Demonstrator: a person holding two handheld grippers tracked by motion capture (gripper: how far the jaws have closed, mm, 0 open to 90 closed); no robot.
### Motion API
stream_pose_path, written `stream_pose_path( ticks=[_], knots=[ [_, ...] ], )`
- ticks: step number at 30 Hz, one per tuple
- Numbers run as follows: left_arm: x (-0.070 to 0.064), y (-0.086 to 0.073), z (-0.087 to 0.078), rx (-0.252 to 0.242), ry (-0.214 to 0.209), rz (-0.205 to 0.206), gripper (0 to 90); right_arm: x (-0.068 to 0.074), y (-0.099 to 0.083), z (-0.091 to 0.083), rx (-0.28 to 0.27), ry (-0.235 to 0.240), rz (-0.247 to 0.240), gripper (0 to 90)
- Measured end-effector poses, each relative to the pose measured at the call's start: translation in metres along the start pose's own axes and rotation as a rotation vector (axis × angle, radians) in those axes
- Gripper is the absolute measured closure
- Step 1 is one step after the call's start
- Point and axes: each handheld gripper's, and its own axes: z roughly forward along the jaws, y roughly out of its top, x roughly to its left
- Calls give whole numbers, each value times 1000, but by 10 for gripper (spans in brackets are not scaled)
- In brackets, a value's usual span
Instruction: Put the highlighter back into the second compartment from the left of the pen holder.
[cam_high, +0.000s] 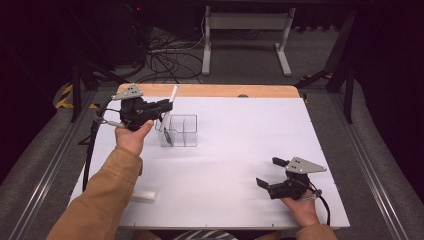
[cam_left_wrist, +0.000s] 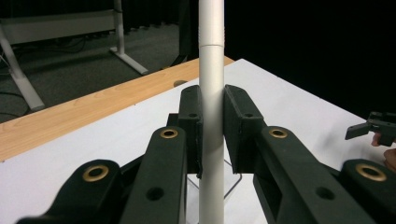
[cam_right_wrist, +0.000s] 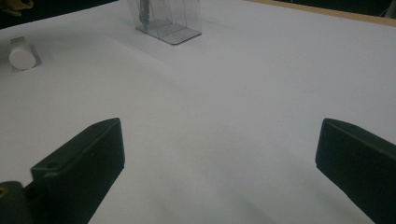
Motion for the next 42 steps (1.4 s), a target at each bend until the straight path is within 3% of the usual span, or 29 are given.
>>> stream_pose_path(
  ticks=[3,11,19,20,23,25,26,29,30,31,33,34,36,37,42],
  knots=[
    [-1,3,7,5,3,22,786,0,0,0,0,0,-1,19],
    [2,0,23,0,3,4,786,0,0,0,0,3,-2,19],
    [5,-3,33,-17,14,29,786,0,0,0,1,3,-2,19],
    [4,-3,35,-17,4,5,785,0,0,0,0,3,-1,19],
    [7,-4,38,-24,16,26,786,0,0,0,-2,5,-5,19],
    [6,-6,42,-30,13,9,786,0,0,0,0,4,-1,19],
    [6,-6,43,-32,28,31,785,0,0,0,0,5,-1,19],
    [4,-9,49,-33,36,38,785,0,0,0,-2,7,-4,19],
    [6,-8,50,-22,46,65,785,0,0,0,-1,6,-1,19],
    [5,-9,52,-11,40,52,785,0,0,0,-1,6,-1,19],
    [6,-8,53,-12,49,71,785,0,0,0,0,6,-1,19],
    [5,-9,54,-13,40,46,785,0,0,0,0,6,-1,19],
    [7,-9,56,-16,51,60,785,0,0,0,0,7,-2,19],
    [6,-10,57,-19,44,40,785,0,0,0,0,8,-2,19],
    [7,-12,57,-3,43,38,785,0,0,0,0,8,-1,19]
  ],
)
